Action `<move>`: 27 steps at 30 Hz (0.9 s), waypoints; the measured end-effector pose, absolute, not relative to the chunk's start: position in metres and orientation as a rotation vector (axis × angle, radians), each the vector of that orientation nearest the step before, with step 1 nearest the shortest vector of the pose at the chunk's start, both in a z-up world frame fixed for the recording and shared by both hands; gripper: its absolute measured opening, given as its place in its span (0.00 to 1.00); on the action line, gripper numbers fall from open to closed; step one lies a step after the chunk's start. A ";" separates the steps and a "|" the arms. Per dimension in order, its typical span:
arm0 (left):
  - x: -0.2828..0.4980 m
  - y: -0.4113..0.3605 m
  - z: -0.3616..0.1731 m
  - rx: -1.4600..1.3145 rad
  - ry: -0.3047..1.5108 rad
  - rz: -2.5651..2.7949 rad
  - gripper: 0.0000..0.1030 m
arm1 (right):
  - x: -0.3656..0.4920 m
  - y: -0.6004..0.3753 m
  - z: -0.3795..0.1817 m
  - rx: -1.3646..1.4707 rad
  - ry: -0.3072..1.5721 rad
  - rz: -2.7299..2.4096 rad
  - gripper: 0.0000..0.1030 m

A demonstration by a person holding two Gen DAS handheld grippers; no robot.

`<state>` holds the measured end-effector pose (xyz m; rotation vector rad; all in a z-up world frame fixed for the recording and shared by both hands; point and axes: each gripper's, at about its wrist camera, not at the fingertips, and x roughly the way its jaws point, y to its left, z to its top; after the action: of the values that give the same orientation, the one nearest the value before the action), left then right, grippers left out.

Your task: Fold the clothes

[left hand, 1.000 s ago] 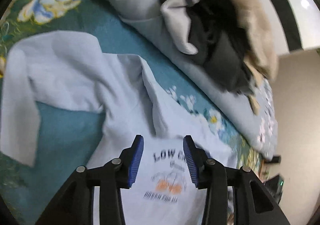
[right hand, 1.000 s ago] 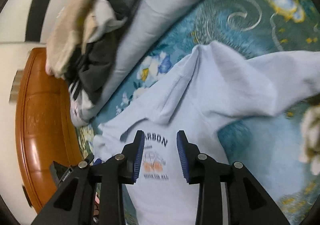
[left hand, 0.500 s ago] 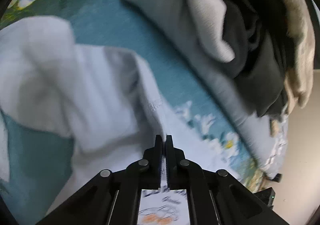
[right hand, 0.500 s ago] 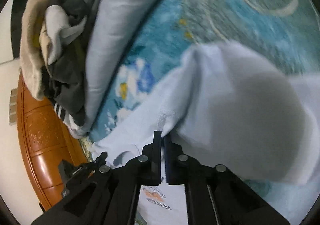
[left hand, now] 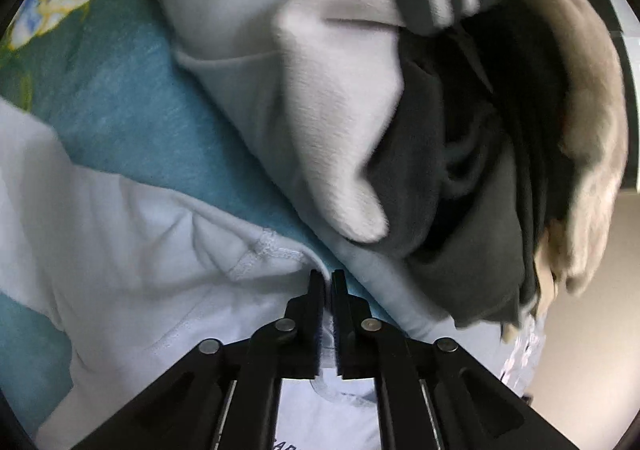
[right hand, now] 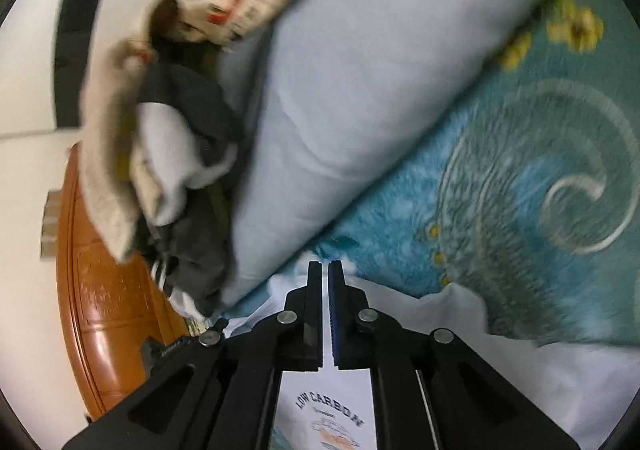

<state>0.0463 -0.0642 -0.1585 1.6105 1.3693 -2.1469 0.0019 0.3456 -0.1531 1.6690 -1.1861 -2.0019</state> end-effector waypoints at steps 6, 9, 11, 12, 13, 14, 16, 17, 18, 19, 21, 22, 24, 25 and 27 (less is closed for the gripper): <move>0.092 -0.042 -0.110 1.650 1.210 -2.460 0.49 | 0.083 0.429 -0.065 1.420 -0.866 -2.291 0.41; 0.134 -0.024 -0.097 1.712 1.050 -2.577 0.52 | 0.151 0.478 -0.060 1.477 -0.739 -2.482 0.49; 0.156 -0.010 -0.092 1.751 0.943 -2.612 0.52 | 0.193 0.501 -0.070 1.568 -0.722 -2.557 0.49; 0.163 -0.001 -0.091 1.757 0.906 -2.622 0.52 | 0.213 0.512 -0.075 1.608 -0.723 -2.584 0.49; 0.169 0.006 -0.090 1.764 0.890 -2.625 0.52 | 0.232 0.517 -0.082 1.624 -0.758 -2.572 0.50; 0.177 0.009 -0.088 1.777 0.905 -2.622 0.52 | 0.242 0.519 -0.088 1.632 -0.778 -2.561 0.52; 0.184 0.020 -0.092 1.796 0.964 -2.607 0.53 | 0.260 0.521 -0.100 1.657 -0.852 -2.537 0.52; 0.186 0.026 -0.095 1.804 0.994 -2.599 0.53 | 0.266 0.520 -0.106 1.668 -0.904 -2.523 0.52; 0.192 0.027 -0.095 1.807 1.005 -2.595 0.53 | 0.266 0.518 -0.112 1.668 -0.960 -2.507 0.52; 0.196 0.028 -0.091 1.804 1.012 -2.602 0.53 | 0.264 0.515 -0.115 1.664 -0.989 -2.509 0.52; 0.203 0.029 -0.082 1.791 1.017 -2.626 0.53 | 0.260 0.509 -0.120 1.656 -1.042 -2.512 0.52; 0.207 0.025 -0.076 1.784 1.011 -2.642 0.53 | 0.256 0.507 -0.120 1.666 -1.053 -2.516 0.52; 0.212 0.023 -0.071 1.762 0.999 -2.661 0.53 | 0.252 0.506 -0.120 1.721 -1.031 -2.517 0.51; 0.214 0.021 -0.067 1.745 1.002 -2.667 0.53 | 0.248 0.506 -0.121 1.771 -1.000 -2.522 0.30; 0.216 0.017 -0.062 1.722 1.013 -2.667 0.53 | 0.237 0.511 -0.123 1.889 -0.901 -2.534 0.03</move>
<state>0.2164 0.0168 -0.0622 1.7222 1.0128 -2.6666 0.2374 0.5114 -0.1232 1.8889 -0.9011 -2.5337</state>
